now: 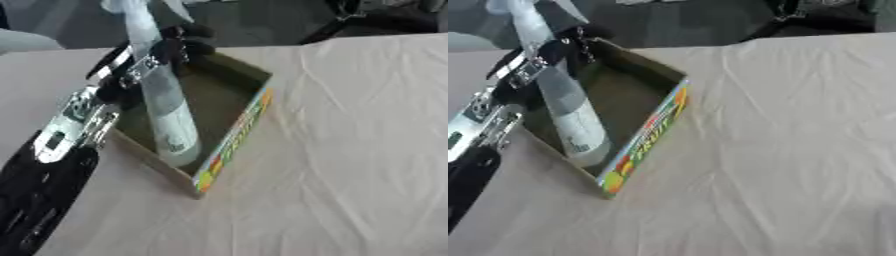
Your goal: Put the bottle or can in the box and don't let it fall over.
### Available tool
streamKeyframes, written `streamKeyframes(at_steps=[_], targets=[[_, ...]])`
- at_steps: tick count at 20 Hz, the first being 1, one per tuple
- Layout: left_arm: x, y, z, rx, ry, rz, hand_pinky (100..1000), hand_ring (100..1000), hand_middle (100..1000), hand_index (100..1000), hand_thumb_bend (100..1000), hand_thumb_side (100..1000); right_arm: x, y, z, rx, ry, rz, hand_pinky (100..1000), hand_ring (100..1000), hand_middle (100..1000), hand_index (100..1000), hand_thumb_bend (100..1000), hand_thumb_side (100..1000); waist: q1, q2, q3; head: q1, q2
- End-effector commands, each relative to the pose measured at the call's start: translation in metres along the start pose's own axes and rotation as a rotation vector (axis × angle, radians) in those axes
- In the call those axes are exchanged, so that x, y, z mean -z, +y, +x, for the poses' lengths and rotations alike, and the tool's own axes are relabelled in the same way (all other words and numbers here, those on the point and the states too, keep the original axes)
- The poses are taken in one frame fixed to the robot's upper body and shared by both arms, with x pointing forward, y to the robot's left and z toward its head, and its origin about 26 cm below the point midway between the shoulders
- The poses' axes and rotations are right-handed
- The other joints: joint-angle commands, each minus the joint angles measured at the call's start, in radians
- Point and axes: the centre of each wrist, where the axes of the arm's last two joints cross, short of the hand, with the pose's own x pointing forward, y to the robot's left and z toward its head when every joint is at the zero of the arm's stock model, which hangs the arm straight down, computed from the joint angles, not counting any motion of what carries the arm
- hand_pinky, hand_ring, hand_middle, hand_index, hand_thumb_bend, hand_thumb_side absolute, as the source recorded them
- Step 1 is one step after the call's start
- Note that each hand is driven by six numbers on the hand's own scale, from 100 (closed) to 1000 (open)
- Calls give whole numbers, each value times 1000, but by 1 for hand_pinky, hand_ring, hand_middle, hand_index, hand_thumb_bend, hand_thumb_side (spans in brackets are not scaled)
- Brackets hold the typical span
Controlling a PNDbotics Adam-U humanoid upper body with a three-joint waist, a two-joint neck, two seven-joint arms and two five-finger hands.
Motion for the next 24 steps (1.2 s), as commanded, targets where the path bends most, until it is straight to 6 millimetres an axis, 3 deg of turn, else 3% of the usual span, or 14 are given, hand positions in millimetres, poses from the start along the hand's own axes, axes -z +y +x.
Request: streamKeyframes(at_steps=[1,11,24], targets=[[-2,8,12,79,21,-69,1000,1000,1000,632,100,606,1,-3,3,-13,-11,1,950,1000,1000,919,100,576,-4,-27,2,-4,-9],[-15,10,9,132,84,-216,1000,1000,1000,837,100,659,-3,-6,2,-15,-1,-7,950,1000,1000,919,100,576,-7,-41,10,-8,-8],[-44,21,9,189,160,-207,1000,1000,1000,838,100,663,-10,-10,1,-19,13,-17,949,1000,1000,919,100,572,-17,-67,29,-16,-2]])
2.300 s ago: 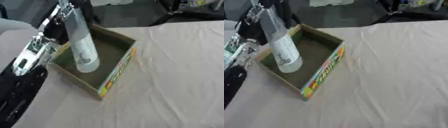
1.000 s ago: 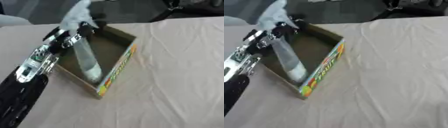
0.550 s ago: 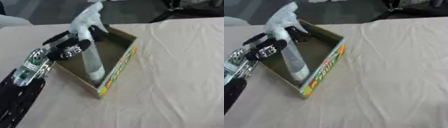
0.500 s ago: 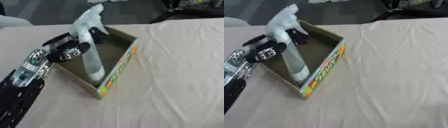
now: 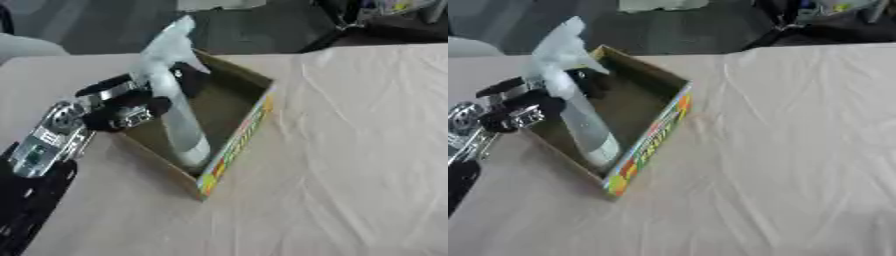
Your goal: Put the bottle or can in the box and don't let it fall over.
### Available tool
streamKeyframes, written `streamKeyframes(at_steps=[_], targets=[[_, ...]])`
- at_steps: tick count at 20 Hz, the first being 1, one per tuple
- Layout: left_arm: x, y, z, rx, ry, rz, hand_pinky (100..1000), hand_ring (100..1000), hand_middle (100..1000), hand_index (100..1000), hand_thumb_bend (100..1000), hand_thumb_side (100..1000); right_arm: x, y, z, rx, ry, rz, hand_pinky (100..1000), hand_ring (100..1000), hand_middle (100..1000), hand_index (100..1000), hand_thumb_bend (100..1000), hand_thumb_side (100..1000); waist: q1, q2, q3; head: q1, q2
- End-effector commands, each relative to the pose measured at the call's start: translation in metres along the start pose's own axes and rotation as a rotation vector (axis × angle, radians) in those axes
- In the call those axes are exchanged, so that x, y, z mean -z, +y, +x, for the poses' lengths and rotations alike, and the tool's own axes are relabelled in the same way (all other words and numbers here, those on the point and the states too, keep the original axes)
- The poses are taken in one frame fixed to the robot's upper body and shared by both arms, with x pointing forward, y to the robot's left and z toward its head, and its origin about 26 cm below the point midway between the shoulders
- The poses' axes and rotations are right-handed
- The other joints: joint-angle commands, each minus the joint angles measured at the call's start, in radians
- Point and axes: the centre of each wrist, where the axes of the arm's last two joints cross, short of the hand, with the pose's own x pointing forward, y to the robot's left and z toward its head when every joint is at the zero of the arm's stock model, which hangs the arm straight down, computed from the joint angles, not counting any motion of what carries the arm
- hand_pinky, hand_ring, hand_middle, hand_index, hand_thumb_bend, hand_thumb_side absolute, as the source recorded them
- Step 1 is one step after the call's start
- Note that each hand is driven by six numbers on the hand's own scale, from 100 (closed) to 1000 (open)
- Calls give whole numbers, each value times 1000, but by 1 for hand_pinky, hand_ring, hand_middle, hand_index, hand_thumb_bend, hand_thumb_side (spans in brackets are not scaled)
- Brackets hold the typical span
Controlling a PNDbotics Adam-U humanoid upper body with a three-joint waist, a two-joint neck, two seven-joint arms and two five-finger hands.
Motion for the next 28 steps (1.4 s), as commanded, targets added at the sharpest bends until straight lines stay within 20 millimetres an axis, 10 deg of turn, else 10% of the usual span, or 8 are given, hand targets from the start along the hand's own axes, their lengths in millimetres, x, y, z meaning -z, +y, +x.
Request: streamKeyframes(at_steps=[1,6,12,28], targets=[[-12,14,11,46,10,23,1000,1000,1000,841,100,658,2,-5,3,-8,-17,-1,949,1000,1000,919,100,571,-5,-30,2,-4,-4],[-19,16,12,27,32,49,1000,1000,1000,969,100,681,-1,-7,3,-5,-16,-4,948,1000,1000,918,100,570,-12,-40,9,-3,-5],[-17,15,11,64,80,-3,1000,1000,1000,1000,347,810,-1,-6,3,3,-15,-3,947,1000,1000,917,100,569,-17,-40,9,1,-11],[-22,15,9,133,190,87,1000,1000,1000,644,201,873,-2,-7,3,12,-22,-9,944,1000,1000,912,100,569,-20,-46,14,0,-15]])
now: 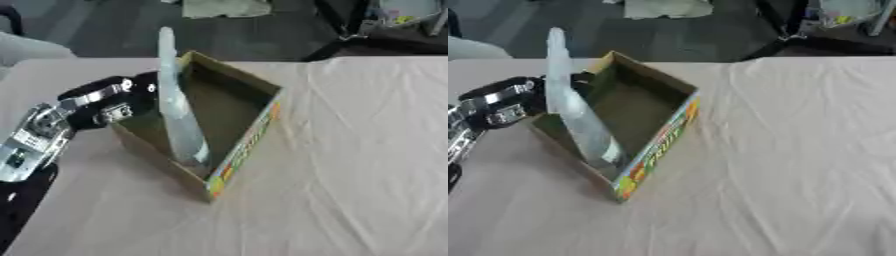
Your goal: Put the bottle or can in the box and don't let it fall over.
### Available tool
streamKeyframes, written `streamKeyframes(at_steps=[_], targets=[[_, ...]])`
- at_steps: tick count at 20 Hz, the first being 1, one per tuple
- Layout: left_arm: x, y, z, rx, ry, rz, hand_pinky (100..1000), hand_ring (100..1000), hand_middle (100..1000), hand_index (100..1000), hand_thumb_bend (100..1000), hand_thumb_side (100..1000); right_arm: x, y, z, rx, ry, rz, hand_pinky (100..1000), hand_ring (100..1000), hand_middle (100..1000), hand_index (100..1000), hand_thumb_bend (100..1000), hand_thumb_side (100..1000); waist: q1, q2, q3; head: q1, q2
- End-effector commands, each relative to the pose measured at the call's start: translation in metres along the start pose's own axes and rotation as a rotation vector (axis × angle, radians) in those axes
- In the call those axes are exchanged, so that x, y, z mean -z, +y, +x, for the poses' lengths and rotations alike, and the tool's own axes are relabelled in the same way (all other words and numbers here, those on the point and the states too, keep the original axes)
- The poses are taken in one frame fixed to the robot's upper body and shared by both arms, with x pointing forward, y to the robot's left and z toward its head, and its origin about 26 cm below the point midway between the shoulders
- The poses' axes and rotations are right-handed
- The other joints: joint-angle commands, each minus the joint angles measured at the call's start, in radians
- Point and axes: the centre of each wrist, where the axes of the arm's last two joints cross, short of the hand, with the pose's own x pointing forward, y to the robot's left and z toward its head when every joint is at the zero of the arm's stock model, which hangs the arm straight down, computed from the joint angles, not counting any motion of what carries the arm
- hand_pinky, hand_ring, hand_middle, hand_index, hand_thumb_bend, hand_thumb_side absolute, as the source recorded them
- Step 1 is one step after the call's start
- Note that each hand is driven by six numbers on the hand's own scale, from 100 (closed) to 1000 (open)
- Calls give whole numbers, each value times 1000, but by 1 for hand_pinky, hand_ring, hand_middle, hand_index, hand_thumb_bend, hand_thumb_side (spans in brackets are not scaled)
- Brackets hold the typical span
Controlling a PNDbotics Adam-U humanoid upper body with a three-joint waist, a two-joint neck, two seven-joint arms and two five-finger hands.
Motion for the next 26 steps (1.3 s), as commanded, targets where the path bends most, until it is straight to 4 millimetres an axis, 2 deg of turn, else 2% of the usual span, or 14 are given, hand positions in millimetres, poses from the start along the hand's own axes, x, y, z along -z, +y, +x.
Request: streamKeyframes(at_steps=[1,5,11,17,26], targets=[[-7,12,8,54,30,14,1000,1000,1000,645,201,876,2,-5,4,-6,-19,2,944,1000,1000,912,100,570,-3,-30,1,-1,-14],[-11,12,6,65,61,-7,1000,1000,1000,685,196,910,1,-4,3,-4,-16,5,943,1000,1000,912,100,569,-5,-33,5,1,-13],[-21,12,-2,91,131,-11,1000,1000,1000,632,181,936,1,-4,3,-2,-15,2,942,1000,1000,911,100,569,-6,-34,6,1,-13],[-34,14,-3,91,149,31,1000,1000,1000,664,169,907,-2,-5,3,-4,-9,-5,941,1000,1000,911,100,569,-12,-38,17,3,-9],[-54,21,8,91,139,94,1000,1000,1000,684,139,838,-7,-6,2,-8,-2,-12,939,1000,1000,910,100,565,-29,-51,36,3,7]])
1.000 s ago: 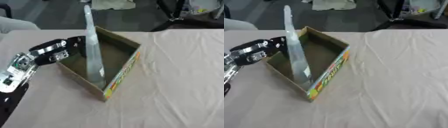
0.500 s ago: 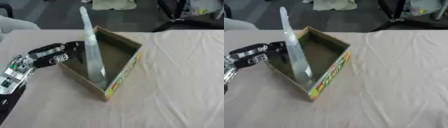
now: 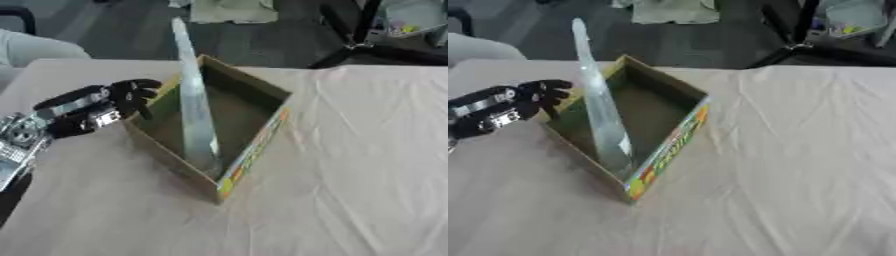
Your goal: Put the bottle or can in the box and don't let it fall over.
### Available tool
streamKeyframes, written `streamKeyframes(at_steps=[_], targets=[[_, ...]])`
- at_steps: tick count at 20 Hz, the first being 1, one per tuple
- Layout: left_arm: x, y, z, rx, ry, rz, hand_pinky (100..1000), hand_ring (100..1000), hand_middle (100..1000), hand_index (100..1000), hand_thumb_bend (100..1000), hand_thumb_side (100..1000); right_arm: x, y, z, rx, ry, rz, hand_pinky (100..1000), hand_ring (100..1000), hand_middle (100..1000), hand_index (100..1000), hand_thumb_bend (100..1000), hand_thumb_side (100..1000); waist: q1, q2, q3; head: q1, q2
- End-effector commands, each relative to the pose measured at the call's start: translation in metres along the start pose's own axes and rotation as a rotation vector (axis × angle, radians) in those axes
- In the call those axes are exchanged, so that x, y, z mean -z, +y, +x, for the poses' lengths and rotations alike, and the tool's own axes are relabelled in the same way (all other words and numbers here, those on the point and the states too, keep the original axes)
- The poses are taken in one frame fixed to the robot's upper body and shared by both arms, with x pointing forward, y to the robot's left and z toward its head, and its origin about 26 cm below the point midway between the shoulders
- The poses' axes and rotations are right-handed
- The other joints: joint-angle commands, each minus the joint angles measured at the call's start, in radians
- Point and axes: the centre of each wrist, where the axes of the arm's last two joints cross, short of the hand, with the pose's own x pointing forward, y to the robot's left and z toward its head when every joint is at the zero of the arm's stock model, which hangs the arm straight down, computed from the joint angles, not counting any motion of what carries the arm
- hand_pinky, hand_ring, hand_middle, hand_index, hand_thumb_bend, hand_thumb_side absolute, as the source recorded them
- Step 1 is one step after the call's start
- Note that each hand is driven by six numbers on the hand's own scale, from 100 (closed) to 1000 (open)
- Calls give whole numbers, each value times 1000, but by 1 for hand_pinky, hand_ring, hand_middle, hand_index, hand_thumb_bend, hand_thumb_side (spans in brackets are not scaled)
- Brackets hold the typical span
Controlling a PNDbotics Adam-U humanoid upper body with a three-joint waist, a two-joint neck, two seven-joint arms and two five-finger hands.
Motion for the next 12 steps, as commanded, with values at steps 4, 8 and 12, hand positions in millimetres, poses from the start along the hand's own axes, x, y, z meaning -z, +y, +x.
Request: streamKeyframes(at_steps=[4,8,12], targets=[[-23,23,24,11,-46,77,1000,1000,1000,767,118,769,-3,-6,3,-10,-17,-11,938,1000,1000,910,100,562,-8,-37,13,1,12],[-36,25,40,-14,-102,126,1000,1000,1000,850,100,703,-6,-7,2,-16,-13,-17,937,1000,1000,909,100,560,-15,-44,27,1,17],[-49,22,54,-42,-147,187,1000,1000,1000,839,100,654,-9,-8,2,-19,-14,-21,936,1000,1000,909,100,557,-24,-50,40,-1,22]])
